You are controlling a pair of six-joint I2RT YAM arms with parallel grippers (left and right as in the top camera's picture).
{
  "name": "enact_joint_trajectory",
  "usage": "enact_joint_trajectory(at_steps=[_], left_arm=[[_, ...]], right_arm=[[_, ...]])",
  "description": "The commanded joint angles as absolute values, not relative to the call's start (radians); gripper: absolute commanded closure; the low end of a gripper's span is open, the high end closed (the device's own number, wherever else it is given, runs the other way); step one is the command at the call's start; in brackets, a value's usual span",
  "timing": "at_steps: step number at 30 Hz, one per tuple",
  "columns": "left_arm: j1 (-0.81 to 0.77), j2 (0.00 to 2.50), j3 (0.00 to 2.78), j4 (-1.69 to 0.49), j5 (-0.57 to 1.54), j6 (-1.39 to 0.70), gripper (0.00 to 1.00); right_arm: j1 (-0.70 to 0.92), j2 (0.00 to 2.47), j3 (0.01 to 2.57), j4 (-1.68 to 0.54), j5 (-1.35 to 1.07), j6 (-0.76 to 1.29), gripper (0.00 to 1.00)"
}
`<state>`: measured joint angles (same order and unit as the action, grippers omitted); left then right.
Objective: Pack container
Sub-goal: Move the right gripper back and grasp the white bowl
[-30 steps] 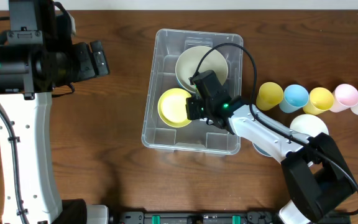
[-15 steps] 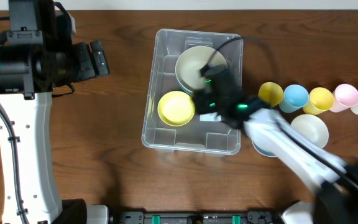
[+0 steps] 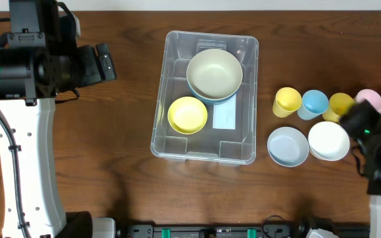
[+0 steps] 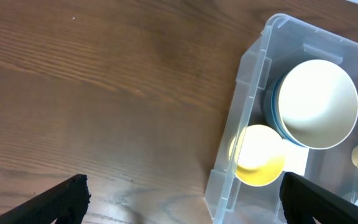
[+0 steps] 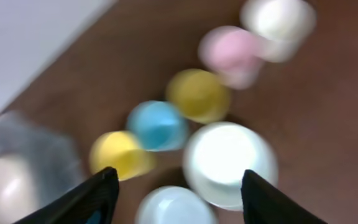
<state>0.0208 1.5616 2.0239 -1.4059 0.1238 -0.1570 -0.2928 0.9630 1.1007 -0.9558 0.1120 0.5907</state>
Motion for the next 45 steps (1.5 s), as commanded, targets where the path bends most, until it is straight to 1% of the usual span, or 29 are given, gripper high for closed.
enact_joint_trajectory(at_steps=[1,5,7,10,13,21,27,29,30,33,36,40,41,45], left_arm=[[0.024,1.562,2.022,-1.406,0.112,-0.154,0.02],[0.024,1.562,2.022,-1.406,0.112,-0.154,0.02],[0.024,1.562,2.022,-1.406,0.112,-0.154,0.02],[0.024,1.562,2.022,-1.406,0.112,-0.154,0.02],[0.024,1.562,2.022,-1.406,0.112,-0.154,0.02],[0.024,1.562,2.022,-1.406,0.112,-0.154,0.02],[0.024,1.562,2.022,-1.406,0.112,-0.154,0.02],[0.024,1.562,2.022,-1.406,0.112,-0.154,0.02],[0.024,1.562,2.022,-1.406,0.112,-0.154,0.02],[0.024,1.562,2.022,-1.406,0.112,-0.154,0.02],[0.024,1.562,2.022,-1.406,0.112,-0.154,0.02],[0.024,1.562,2.022,-1.406,0.112,-0.154,0.02],[0.024,1.562,2.022,-1.406,0.112,-0.154,0.02],[0.024,1.562,2.022,-1.406,0.112,-0.154,0.02]], right_arm=[[-0.384,1.015,1.055,-0.989,0.138,0.645,0.35],[-0.429,1.097,0.970,-0.973,0.121,0.685,0.36],[-0.440,1.145,0.931,-0.942,0.115,0.691,0.35],[-0.449,1.216,0.893,-0.900,0.097,0.691,0.30],[-0.454,1.277,0.867,-0.855,0.101,0.691,0.30],[-0.454,1.383,0.809,-0.790,0.102,0.691,0.32],[-0.454,1.406,0.695,-0.662,0.110,0.702,0.34],[-0.454,1.406,0.658,-0.614,0.108,0.702,0.37],[-0.454,1.406,0.646,-0.596,0.108,0.702,0.42],[-0.454,1.406,0.630,-0.576,0.109,0.702,0.58],[-0.454,1.404,0.633,-0.576,0.108,0.702,0.77],[-0.453,1.376,0.664,-0.621,0.101,0.701,0.96],[-0.453,1.361,0.678,-0.648,0.100,0.701,0.99],[-0.451,1.266,0.773,-0.794,0.098,0.701,0.99]])
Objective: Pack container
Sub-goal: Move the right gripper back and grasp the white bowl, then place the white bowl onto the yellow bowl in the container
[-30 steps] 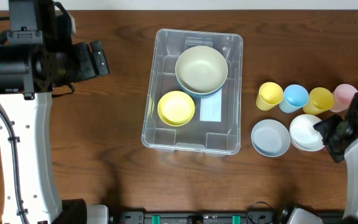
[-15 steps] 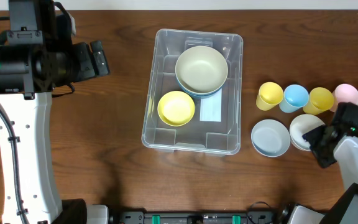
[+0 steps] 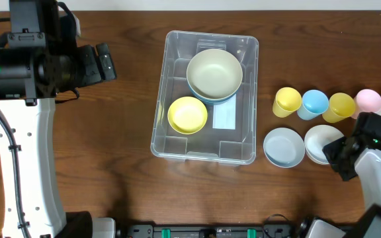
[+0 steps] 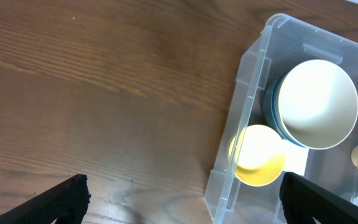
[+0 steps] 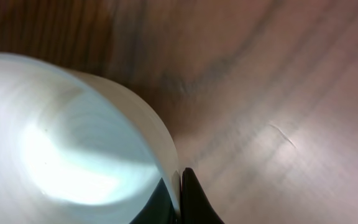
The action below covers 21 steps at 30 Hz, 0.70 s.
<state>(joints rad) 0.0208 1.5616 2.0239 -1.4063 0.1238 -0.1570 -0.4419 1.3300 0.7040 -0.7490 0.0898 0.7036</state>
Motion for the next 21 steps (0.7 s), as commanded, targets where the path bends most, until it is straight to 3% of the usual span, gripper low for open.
enact_joint_trajectory(at_steps=[1,7,11,21], left_arm=[[0.024,1.562,2.022,-1.406,0.112,-0.154,0.02],[0.024,1.562,2.022,-1.406,0.112,-0.154,0.02],[0.024,1.562,2.022,-1.406,0.112,-0.154,0.02],[0.024,1.562,2.022,-1.406,0.112,-0.154,0.02]], right_arm=[[-0.451,1.242,0.801,-0.829,0.097,0.698,0.99],[-0.415,1.084,0.991,-0.980,-0.044,0.624,0.99],[-0.307,1.041,1.110,-0.995,-0.199,0.557,0.98],[0.304,1.185,1.217,-0.852,-0.181,0.507,0.98]])
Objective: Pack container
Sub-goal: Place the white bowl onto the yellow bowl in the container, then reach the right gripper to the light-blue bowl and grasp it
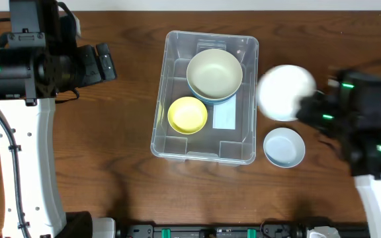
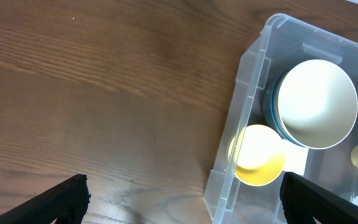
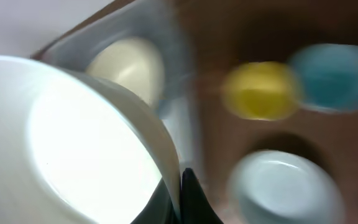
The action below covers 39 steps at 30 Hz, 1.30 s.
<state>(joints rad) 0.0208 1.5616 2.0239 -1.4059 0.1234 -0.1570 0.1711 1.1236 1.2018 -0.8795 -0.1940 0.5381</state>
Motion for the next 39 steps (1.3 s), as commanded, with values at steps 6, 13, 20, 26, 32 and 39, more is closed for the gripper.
enact_joint_trajectory(at_steps=[6,13,20,26,32,39], left_arm=[[0.024,1.562,2.022,-1.406,0.112,-0.154,0.02],[0.024,1.562,2.022,-1.406,0.112,-0.154,0.02],[0.024,1.562,2.022,-1.406,0.112,-0.154,0.02],[0.024,1.562,2.022,-1.406,0.112,-0.154,0.02],[0.024,1.562,2.022,-1.406,0.112,-0.154,0.02],[0.024,1.562,2.022,-1.406,0.112,-0.154,0.02]], right_arm=[[0.559,1.435,1.217,-0.699,-0.025,0.507,0.98],[0.587,1.659,1.217,-0.539,-0.142,0.493,0.99],[0.595,1.723,1.217,-0.517,-0.140,0.471,0.65],[0.585,1.649,1.248,-0.535,-0.134,0.389,0.53],[0.503,1.438,1.254,-0.668,-0.015,0.422,0.41],[0.234,1.211,1.254,-0.979,0.084,0.527,0.32]])
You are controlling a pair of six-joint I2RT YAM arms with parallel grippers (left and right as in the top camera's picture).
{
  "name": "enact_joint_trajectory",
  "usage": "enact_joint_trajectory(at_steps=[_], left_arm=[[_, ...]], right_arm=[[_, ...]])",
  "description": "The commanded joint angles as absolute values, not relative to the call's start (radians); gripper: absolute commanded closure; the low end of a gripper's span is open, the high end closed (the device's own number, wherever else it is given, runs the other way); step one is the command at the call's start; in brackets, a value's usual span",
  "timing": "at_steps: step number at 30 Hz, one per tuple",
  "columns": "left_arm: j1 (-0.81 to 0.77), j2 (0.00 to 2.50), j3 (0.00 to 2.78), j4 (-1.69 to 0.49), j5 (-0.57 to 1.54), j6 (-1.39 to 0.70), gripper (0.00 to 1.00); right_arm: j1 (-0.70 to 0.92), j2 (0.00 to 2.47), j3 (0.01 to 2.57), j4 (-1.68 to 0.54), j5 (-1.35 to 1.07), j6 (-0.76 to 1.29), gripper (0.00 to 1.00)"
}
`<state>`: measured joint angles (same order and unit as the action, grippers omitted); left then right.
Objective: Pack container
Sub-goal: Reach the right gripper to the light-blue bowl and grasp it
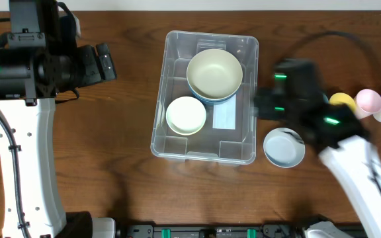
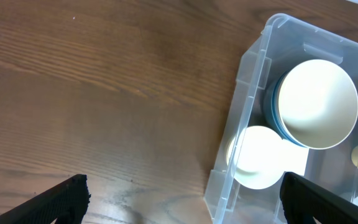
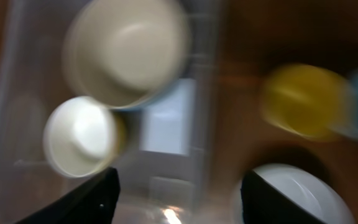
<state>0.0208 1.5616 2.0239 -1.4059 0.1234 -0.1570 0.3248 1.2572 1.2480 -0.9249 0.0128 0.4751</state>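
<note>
The clear plastic container (image 1: 249, 99) holds a cream bowl (image 1: 214, 73) nested in a blue one, and a small white bowl (image 1: 186, 115) resting on a yellow bowl. In the blurred right wrist view the white bowl (image 3: 82, 137) lies inside the container, with my right gripper (image 3: 179, 202) open and empty above the container's near side. A light blue bowl (image 1: 284, 147) sits on the table to the right. My left gripper (image 2: 185, 202) is open over bare wood, left of the container (image 2: 253, 112).
Yellow (image 1: 341, 99), pink (image 1: 369, 100) and white cups stand in a row at the right edge. My right arm covers the other cups from overhead. A yellow cup (image 3: 303, 99) shows in the right wrist view. A white label lies on the container floor.
The white bowl was in my right gripper, in the air beside the container. It now lies on the yellow bowl inside, and the right gripper is open and empty.
My right gripper was open above the cups and bowls on the right. Then it was shut on the white bowl's rim on the table. Then it held the bowl up beside the container; now the bowl lies inside. The left arm has stayed still.
</note>
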Motion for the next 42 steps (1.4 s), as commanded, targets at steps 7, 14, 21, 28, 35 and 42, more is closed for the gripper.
enact_joint_trajectory(at_steps=[7,14,21,28,35,42], left_arm=[[0.024,1.562,2.022,-1.406,0.112,-0.154,0.02],[0.024,1.562,2.022,-1.406,0.112,-0.154,0.02],[0.024,1.562,2.022,-1.406,0.112,-0.154,0.02],[0.024,1.562,2.022,-1.406,0.112,-0.154,0.02],[0.024,1.562,2.022,-1.406,0.112,-0.154,0.02],[0.024,1.562,2.022,-1.406,0.112,-0.154,0.02]], right_arm=[[-0.029,1.187,1.206,-1.167,0.082,0.555,0.29],[-0.081,1.192,0.976,-1.047,0.062,0.598,0.26],[-0.078,1.200,0.761,-0.830,-0.032,0.597,0.28],[-0.078,1.205,0.645,-0.747,-0.008,0.602,0.27],[-0.078,1.209,0.577,-0.661,-0.009,0.606,0.44],[-0.078,1.209,0.567,-0.654,0.004,0.614,0.62]])
